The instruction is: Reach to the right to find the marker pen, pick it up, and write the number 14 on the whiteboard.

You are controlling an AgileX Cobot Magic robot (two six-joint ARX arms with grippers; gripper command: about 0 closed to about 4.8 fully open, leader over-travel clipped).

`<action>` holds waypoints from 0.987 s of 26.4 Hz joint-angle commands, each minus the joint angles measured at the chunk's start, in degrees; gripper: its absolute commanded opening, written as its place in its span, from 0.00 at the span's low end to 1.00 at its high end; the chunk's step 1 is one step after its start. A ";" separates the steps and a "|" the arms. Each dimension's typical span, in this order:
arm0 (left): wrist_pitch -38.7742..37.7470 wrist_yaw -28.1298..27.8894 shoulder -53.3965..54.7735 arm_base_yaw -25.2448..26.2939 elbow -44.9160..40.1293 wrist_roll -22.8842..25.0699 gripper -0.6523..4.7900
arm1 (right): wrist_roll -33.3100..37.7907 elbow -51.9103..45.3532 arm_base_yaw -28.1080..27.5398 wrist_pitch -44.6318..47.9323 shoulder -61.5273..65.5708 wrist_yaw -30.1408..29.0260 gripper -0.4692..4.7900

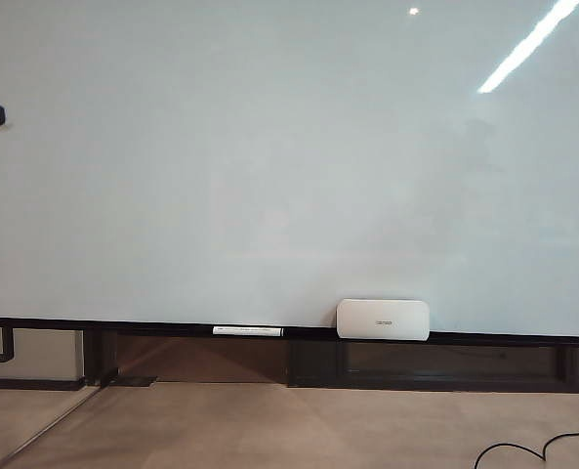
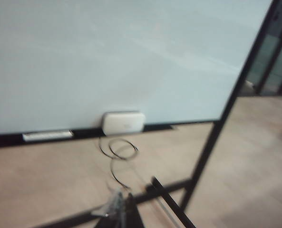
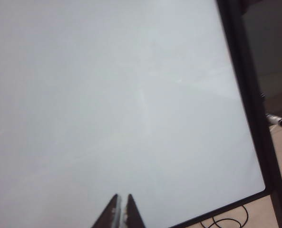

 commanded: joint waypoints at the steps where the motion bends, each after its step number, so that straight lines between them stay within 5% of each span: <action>1: 8.74 -7.28 1.60 -0.15 0.35 -2.01 0.11 | -1.70 2.56 0.04 3.41 5.62 1.01 0.13; 10: 15.45 0.76 12.79 -3.48 0.35 -1.42 0.11 | -8.28 12.76 0.07 19.32 34.56 0.11 0.13; 18: 18.86 0.13 30.73 -7.19 5.64 4.57 0.11 | -27.52 18.95 -1.11 20.41 45.44 0.11 0.13; 21: 18.99 -1.88 32.61 -7.30 9.05 -0.07 0.11 | -28.59 19.12 -3.45 20.31 48.74 0.87 0.13; 26: 19.76 -8.83 32.63 -7.43 9.94 4.98 0.11 | -22.43 19.30 -9.46 23.58 52.54 -4.24 0.13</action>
